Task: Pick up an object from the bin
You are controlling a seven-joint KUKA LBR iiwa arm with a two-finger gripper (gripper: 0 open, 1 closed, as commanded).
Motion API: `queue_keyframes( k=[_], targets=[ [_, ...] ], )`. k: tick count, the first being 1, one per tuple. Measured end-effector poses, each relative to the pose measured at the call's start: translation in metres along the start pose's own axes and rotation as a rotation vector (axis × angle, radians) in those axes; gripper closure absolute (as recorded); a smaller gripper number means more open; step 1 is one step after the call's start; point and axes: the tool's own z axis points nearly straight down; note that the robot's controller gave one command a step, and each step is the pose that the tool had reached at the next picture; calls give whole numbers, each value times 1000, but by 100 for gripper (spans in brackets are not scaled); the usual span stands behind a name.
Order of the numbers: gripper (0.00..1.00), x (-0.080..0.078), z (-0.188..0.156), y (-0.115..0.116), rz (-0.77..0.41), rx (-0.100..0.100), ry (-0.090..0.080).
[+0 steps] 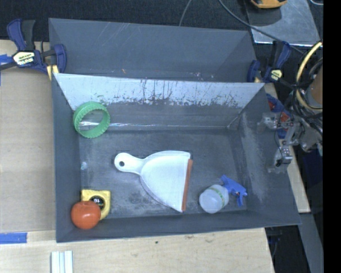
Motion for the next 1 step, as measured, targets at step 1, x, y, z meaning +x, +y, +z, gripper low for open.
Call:
queue_keyframes(
  k=[1],
  targets=[
    [0, -14, 49, 66, -47, -4, 2]
  ],
)
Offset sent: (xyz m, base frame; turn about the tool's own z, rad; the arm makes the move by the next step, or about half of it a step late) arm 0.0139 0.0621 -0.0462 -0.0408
